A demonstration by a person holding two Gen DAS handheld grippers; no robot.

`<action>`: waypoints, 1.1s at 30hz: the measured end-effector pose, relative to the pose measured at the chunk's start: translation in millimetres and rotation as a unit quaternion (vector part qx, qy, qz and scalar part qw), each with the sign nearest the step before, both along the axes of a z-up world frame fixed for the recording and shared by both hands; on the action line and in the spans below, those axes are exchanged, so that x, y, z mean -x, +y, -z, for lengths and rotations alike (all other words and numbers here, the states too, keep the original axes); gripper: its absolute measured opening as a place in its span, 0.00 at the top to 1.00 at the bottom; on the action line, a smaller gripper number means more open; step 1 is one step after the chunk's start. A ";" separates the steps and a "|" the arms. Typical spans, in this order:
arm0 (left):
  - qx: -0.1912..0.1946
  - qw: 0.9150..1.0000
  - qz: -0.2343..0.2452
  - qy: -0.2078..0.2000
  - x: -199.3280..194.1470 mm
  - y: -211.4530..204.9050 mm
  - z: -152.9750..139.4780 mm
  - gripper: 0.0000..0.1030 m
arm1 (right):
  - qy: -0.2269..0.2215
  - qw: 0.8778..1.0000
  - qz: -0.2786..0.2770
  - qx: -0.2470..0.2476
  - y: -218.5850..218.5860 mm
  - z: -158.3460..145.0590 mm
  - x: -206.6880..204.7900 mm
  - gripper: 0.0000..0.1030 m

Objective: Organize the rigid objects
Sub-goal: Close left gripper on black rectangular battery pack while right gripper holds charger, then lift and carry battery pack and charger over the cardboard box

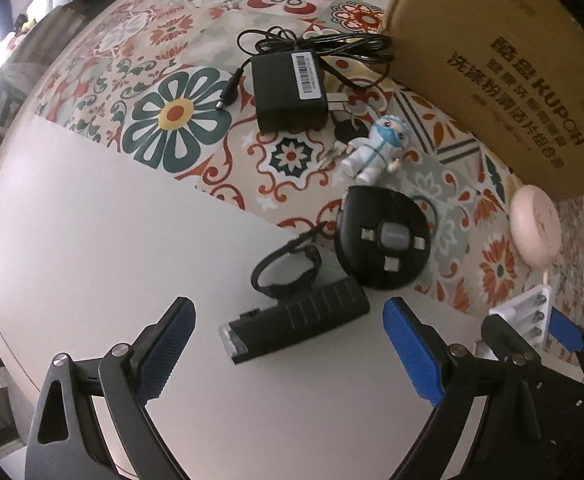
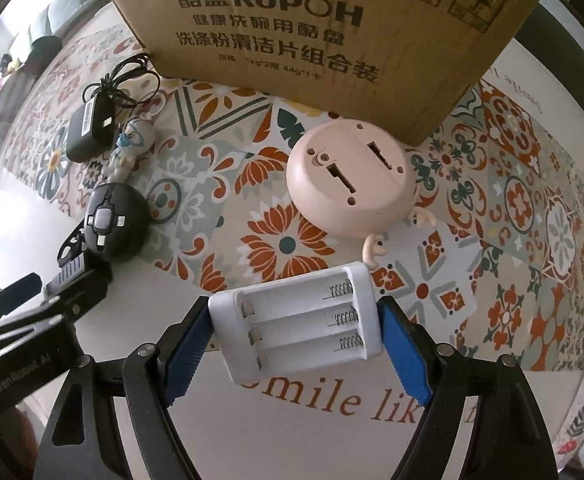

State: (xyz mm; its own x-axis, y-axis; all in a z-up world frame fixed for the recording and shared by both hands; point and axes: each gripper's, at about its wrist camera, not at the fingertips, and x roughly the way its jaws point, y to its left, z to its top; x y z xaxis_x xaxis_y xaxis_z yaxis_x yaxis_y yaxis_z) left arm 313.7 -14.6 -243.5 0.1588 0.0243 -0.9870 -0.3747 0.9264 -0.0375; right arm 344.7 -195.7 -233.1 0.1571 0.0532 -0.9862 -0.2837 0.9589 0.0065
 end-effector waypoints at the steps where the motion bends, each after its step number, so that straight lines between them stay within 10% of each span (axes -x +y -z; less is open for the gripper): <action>1: 0.002 1.000 -0.001 0.004 -2.3 -0.6 1.2 0.07 | 0.001 1.000 0.000 0.000 2.8 3.5 -5.2 0.21; 9: 0.019 1.000 0.009 0.008 -6.4 0.2 18.7 0.29 | 0.001 1.000 -0.001 0.003 4.2 12.5 -5.5 0.21; 33: 0.009 0.995 0.089 -0.033 35.5 -7.9 -7.0 0.29 | -0.016 1.000 0.020 0.001 10.8 -11.4 28.2 0.21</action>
